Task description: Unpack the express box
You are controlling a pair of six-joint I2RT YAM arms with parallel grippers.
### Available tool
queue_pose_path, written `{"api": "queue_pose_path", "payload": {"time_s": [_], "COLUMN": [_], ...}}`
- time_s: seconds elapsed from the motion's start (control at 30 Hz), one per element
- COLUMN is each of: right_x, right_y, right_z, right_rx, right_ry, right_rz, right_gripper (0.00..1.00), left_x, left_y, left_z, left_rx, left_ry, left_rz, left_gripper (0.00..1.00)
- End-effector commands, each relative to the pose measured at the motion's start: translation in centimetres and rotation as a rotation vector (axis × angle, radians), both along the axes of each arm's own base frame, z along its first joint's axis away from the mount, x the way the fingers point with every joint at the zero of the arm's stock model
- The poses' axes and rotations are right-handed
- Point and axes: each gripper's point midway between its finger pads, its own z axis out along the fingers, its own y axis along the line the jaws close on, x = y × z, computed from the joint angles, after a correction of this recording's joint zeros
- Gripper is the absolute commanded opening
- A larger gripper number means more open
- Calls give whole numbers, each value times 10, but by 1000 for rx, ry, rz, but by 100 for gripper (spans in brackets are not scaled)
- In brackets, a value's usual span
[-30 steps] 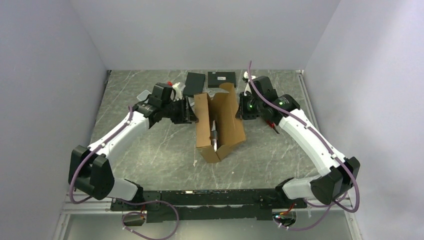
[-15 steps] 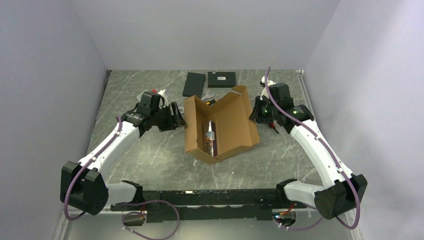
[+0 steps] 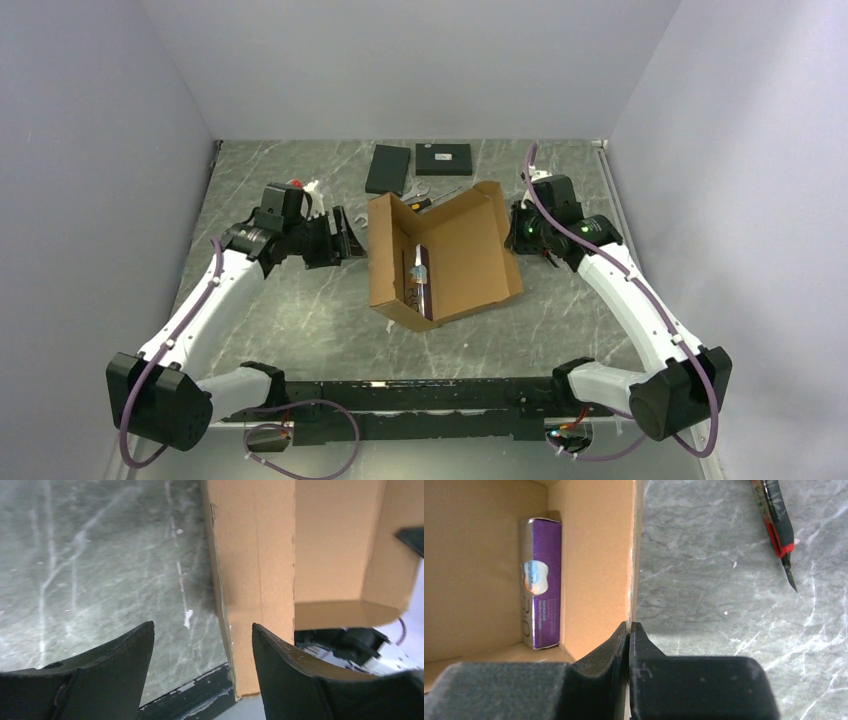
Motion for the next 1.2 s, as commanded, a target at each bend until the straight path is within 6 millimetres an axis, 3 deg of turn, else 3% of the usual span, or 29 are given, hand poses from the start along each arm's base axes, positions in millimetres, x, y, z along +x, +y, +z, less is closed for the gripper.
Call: {"api": "queue_pose_path", "payload": {"time_s": [0.0,0.13,0.33,0.37,0.5,0.63,0.7,0.83,0.97,1.07,1.17], "right_x": [2,-2,-6,-5,2,6,8,11,13,11,9], "right_y": [-11,0,29,30,14,-3,-14,-42,-57,-63,-52], "right_z": [-9,3,80,85,76,54,43,30,43,58,77], "right_rx": [-68,-65,60,65,-18,-88,-109,-223,-296,-362,-397], "right_ry": [-7,-31,-187,-195,-188,-161,-144,-112,-119,-134,-170], "right_rz": [-42,-7,79,81,13,-47,-75,-167,-223,-241,-222], "right_gripper": [7,4,2,2,1,2,5,23,50,58,64], "left_x": [-4,-2,1,1,0,-1,-2,-2,-2,0,5], "left_y": [-30,-35,-33,-31,-20,-4,4,13,19,27,30], "left_z": [18,7,-30,-38,-66,-75,-73,-58,-35,-12,13], "left_rx": [-167,-194,-149,-134,-70,9,34,61,92,132,147], "left_ry": [-8,15,90,106,150,138,124,89,42,-22,-97], "left_rz": [-126,-130,-122,-115,-68,-17,-1,6,-8,-7,-23], "left_gripper": [75,73,73,72,70,71,72,75,77,79,84]}}
